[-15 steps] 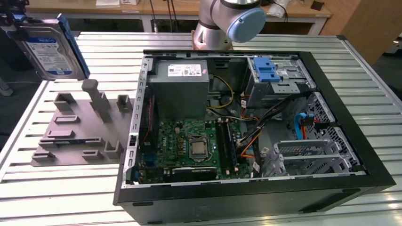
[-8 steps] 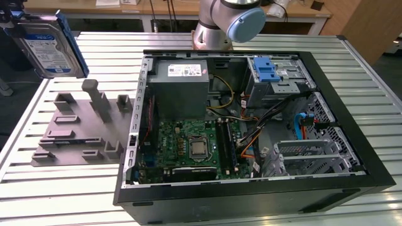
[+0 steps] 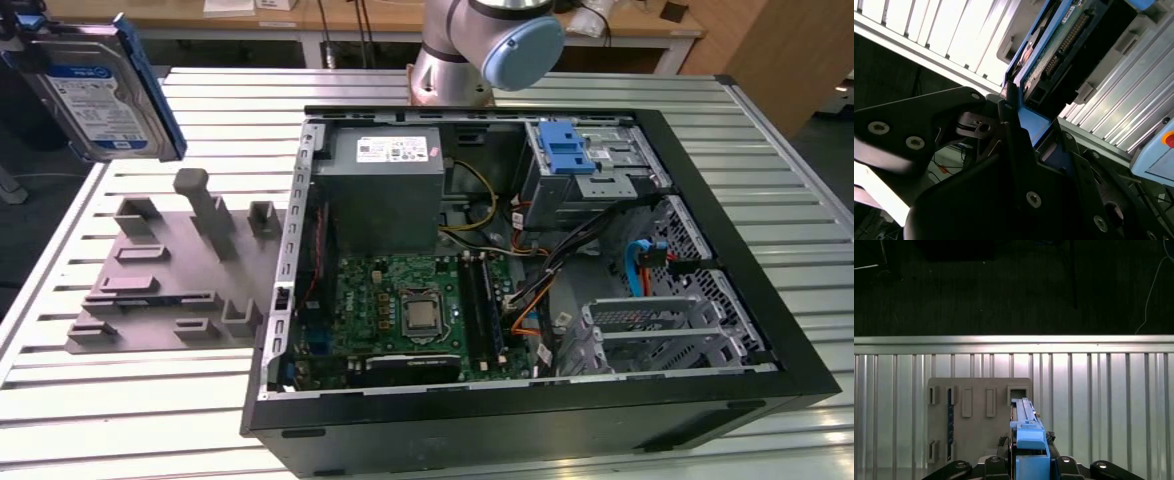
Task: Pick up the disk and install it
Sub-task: 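Pick up the disk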
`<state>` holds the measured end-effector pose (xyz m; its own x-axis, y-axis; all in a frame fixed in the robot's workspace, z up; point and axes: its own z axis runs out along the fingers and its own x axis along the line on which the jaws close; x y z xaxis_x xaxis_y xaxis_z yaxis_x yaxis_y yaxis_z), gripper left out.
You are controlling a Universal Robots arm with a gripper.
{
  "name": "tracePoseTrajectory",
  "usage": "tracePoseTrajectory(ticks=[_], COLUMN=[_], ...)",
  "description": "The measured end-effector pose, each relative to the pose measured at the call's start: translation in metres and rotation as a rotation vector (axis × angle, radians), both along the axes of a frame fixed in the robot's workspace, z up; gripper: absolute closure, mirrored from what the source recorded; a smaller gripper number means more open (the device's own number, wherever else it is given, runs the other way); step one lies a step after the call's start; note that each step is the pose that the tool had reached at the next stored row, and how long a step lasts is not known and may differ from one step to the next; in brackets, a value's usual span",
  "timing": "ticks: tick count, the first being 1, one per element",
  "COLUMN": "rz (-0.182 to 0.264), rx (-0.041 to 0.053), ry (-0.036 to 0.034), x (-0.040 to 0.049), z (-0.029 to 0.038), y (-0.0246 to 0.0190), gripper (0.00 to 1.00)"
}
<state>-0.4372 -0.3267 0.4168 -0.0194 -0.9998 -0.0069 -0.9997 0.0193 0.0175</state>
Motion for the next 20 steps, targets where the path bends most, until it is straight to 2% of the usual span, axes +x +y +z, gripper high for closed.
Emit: tracePoseTrajectory(ticks=[20], rz=[0.000], rx=[0.0000], ry=[0.0001], x=[0.0000], z=[0.0163], y=[0.0001], gripper=[0.64])
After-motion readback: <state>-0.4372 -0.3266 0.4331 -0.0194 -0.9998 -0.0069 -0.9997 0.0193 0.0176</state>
